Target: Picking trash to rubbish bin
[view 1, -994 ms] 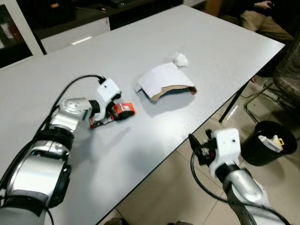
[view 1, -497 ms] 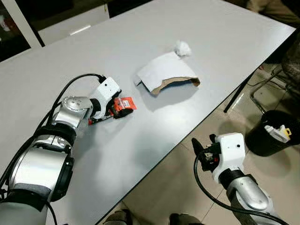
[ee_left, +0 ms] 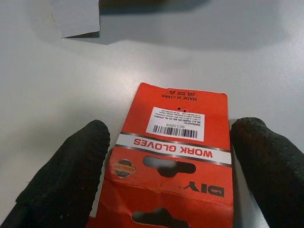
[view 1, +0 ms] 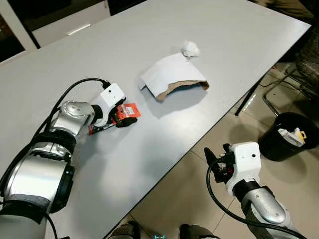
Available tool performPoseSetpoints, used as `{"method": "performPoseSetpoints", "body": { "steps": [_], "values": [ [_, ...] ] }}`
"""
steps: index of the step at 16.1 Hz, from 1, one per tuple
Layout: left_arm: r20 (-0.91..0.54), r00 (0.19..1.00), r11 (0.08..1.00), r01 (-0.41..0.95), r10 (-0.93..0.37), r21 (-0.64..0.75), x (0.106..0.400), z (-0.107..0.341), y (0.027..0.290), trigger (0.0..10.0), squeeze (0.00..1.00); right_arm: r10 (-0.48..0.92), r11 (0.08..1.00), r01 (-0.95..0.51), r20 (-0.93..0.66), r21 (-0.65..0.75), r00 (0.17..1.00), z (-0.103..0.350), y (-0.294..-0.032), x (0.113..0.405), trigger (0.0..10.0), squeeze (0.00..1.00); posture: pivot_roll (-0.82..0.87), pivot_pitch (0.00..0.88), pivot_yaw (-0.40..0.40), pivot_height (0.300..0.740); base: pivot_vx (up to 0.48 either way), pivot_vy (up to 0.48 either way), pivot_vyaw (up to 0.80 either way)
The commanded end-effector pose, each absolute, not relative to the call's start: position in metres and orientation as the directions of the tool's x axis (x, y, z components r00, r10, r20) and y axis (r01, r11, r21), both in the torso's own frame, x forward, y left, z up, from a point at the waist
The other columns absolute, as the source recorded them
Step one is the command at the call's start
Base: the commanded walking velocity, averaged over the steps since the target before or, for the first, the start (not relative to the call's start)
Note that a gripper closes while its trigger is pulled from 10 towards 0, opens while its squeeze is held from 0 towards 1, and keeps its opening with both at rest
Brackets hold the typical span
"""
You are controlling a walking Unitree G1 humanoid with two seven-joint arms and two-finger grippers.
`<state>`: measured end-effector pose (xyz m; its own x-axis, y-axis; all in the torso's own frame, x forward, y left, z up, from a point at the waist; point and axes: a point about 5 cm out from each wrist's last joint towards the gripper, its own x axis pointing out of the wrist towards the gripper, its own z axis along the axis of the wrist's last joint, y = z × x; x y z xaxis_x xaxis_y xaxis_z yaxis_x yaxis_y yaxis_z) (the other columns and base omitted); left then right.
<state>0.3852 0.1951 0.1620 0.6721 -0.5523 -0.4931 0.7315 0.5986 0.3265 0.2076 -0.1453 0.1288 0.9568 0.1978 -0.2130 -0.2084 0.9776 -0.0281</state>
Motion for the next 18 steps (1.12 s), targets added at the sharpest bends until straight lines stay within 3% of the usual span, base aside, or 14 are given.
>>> {"method": "performPoseSetpoints", "body": {
  "steps": [1,2,3,12,18],
  "values": [
    [-0.561,0.643,0.584,0.748,-0.521,0.315,0.381,0.153,0.201,10.0,0.00,0.190,0.979,-0.201,-0.216,-0.027,0.958,0.130,-0.146,0.206,10.0,0.00,-0.17,0.205,0.039,0.740,0.000,0.000,0.00],
    [-0.559,0.649,0.586,0.744,-0.517,0.322,0.382,0.154,0.202,4.6,0.00,0.191,0.979,-0.201,-0.216,-0.027,0.958,0.130,-0.146,0.207,10.0,0.00,-0.17,0.205,0.039,0.740,0.000,0.000,0.00],
    [-0.558,0.651,0.587,0.742,-0.515,0.325,0.382,0.155,0.203,0.0,0.00,0.192,0.979,-0.202,-0.214,-0.026,0.958,0.130,-0.146,0.207,10.0,0.00,-0.17,0.205,0.039,0.740,0.000,0.000,0.00],
    [-0.519,0.663,0.620,0.730,-0.539,0.289,0.382,0.158,0.205,0.0,0.00,0.197,0.978,-0.207,-0.200,-0.027,0.960,0.132,-0.145,0.216,10.0,0.00,-0.15,0.182,0.029,0.740,0.000,0.000,0.00],
    [-0.241,0.826,0.815,0.554,-0.510,0.173,0.384,0.176,0.226,0.0,0.00,0.217,0.976,-0.213,-0.119,0.041,0.969,0.138,-0.136,0.241,10.0,0.00,-0.09,0.141,-0.007,0.740,0.000,0.000,0.00]
  ]
}}
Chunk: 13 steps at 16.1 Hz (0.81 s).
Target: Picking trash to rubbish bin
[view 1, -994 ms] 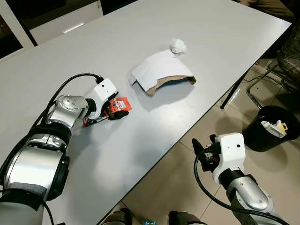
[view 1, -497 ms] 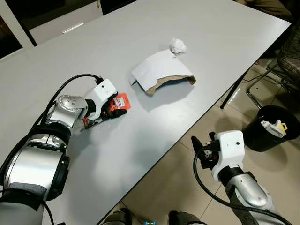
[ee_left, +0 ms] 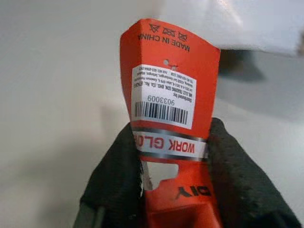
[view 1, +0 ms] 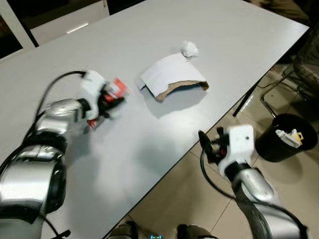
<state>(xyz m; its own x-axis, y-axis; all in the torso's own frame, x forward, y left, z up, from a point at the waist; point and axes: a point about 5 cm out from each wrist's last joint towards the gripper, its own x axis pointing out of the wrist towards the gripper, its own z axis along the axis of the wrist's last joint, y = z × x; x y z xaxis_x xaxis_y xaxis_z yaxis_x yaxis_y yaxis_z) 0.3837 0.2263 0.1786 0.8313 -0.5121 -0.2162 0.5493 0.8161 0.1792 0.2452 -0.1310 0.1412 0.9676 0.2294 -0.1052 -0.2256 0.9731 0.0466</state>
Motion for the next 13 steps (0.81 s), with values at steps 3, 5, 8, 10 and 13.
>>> {"method": "performPoseSetpoints", "body": {
  "steps": [3,5,8,10,13],
  "values": [
    [-0.062,0.896,0.885,0.445,-0.440,0.140,0.365,0.179,0.233,0.0,0.00,0.228,0.953,-0.211,-0.057,0.219,0.972,0.138,-0.125,0.278,10.0,1.00,-0.03,0.121,-0.043,0.740,0.000,0.000,0.00],
    [0.035,0.919,0.912,0.384,-0.392,0.145,0.341,0.183,0.226,0.0,0.00,0.213,0.908,-0.185,-0.033,0.376,0.977,0.139,-0.124,0.306,10.0,1.00,-0.01,0.122,-0.056,0.740,0.000,0.000,0.00],
    [0.130,0.929,0.935,0.333,-0.347,0.122,0.315,0.189,0.218,0.0,0.00,0.230,0.808,-0.208,0.029,0.551,0.973,0.148,-0.123,0.334,10.0,1.00,0.01,0.128,-0.076,0.740,0.000,0.000,0.00],
    [0.167,0.928,0.943,0.320,-0.332,0.093,0.290,0.197,0.206,0.0,0.00,0.257,0.677,-0.256,0.105,0.690,0.961,0.155,-0.120,0.357,10.0,1.00,0.04,0.134,-0.097,0.740,0.000,0.000,0.00],
    [0.166,0.923,0.937,0.334,-0.346,0.099,0.275,0.203,0.200,0.0,0.00,0.235,0.574,-0.232,0.113,0.785,0.965,0.157,-0.118,0.376,10.0,1.00,0.06,0.141,-0.108,0.740,0.000,0.000,0.00]
  ]
}}
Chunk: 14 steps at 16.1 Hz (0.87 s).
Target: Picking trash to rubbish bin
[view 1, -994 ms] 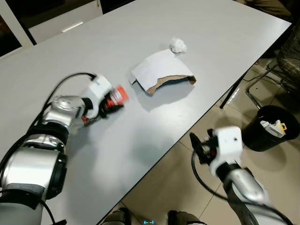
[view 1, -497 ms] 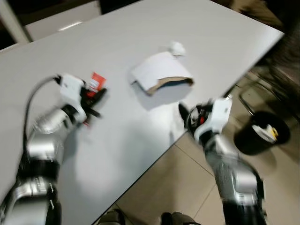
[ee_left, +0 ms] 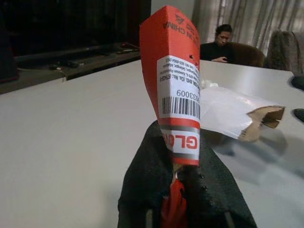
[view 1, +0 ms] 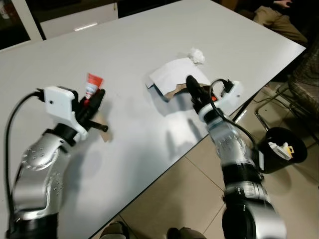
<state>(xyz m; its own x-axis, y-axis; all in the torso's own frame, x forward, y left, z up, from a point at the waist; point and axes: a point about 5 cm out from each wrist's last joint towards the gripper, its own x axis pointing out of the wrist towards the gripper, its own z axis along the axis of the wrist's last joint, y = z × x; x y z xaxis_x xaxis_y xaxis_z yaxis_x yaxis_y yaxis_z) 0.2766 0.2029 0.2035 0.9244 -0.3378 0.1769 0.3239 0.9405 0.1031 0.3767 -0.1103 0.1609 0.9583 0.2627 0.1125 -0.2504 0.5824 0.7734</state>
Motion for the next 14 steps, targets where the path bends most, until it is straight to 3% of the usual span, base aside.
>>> {"method": "performPoseSetpoints", "body": {
  "steps": [1,2,3,6,10,14],
  "values": [
    [0.161,0.923,0.936,0.337,-0.350,0.099,0.273,0.203,0.199,0.0,0.00,0.224,0.564,-0.205,0.091,0.800,0.970,0.155,-0.118,0.380,10.0,1.00,0.07,0.147,-0.108,0.740,0.000,0.000,0.00],
    [0.150,0.921,0.932,0.348,-0.360,0.097,0.270,0.203,0.198,0.0,0.00,0.213,0.564,-0.163,0.049,0.810,0.976,0.152,-0.118,0.385,10.0,0.70,0.07,0.153,-0.106,0.740,0.000,0.000,0.00],
    [0.137,0.920,0.930,0.355,-0.366,0.099,0.267,0.204,0.197,0.0,0.00,0.207,0.565,-0.141,0.026,0.813,0.978,0.151,-0.118,0.387,10.0,0.00,0.07,0.158,-0.105,0.740,0.000,0.000,0.00],
    [0.105,0.912,0.916,0.388,-0.398,0.102,0.256,0.207,0.191,0.0,0.00,0.192,0.537,-0.117,0.014,0.835,0.981,0.151,-0.118,0.394,10.0,0.00,0.08,0.172,-0.098,0.740,0.000,0.000,0.00],
    [0.082,0.915,0.915,0.382,-0.394,0.131,0.250,0.214,0.193,0.0,0.00,0.154,0.432,-0.049,-0.021,0.900,0.988,0.158,-0.119,0.403,10.0,0.00,0.16,0.219,-0.088,0.740,0.000,0.000,0.00],
    [0.047,0.921,0.913,0.376,-0.387,0.155,0.240,0.217,0.200,0.0,0.00,0.137,0.421,-0.031,-0.030,0.907,0.990,0.168,-0.117,0.408,10.0,0.00,0.20,0.243,-0.087,0.740,0.000,0.000,0.00]
  ]
}}
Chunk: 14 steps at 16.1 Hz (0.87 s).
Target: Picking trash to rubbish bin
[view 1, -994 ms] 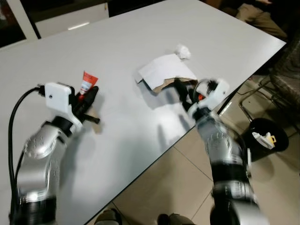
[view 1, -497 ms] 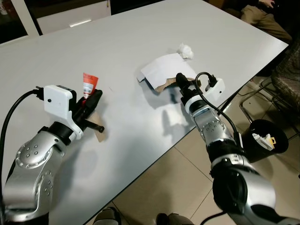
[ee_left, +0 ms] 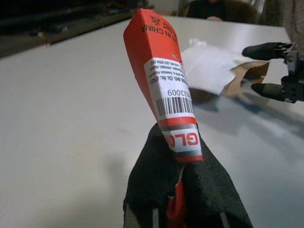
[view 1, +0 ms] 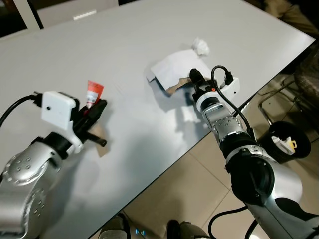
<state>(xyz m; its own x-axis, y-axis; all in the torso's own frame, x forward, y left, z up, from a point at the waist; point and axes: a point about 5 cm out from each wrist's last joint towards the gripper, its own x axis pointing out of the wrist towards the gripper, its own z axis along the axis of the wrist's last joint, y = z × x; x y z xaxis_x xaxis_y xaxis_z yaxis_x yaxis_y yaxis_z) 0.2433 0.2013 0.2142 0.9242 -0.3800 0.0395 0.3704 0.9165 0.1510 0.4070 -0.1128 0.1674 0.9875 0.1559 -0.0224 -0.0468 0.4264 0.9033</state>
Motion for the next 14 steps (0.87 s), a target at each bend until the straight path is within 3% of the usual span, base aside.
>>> {"method": "performPoseSetpoints", "body": {
  "steps": [1,2,14],
  "values": [
    [0.039,0.925,0.917,0.367,-0.377,0.158,0.2389,0.2176,0.2031,0.0,0.00,0.128,0.412,-0.031,-0.024,0.910,0.992,0.1724,-0.1169,0.4094,7.0,0.00,0.20,0.246,-0.086,0.740,0.000,0.000,0.00],
    [0.032,0.929,0.919,0.360,-0.369,0.158,0.2376,0.2186,0.2045,0.0,0.00,0.112,0.397,-0.021,-0.025,0.918,0.993,0.1749,-0.1185,0.4105,0.0,0.00,0.21,0.248,-0.086,0.740,0.000,0.000,0.00],
    [0.009,0.925,0.914,0.374,-0.380,0.157,0.2397,0.2192,0.2030,0.0,0.00,0.090,0.387,-0.060,0.027,0.920,0.996,0.1796,-0.1245,0.4115,0.0,0.00,0.21,0.228,-0.062,0.740,0.000,0.000,0.00]
  ]
}}
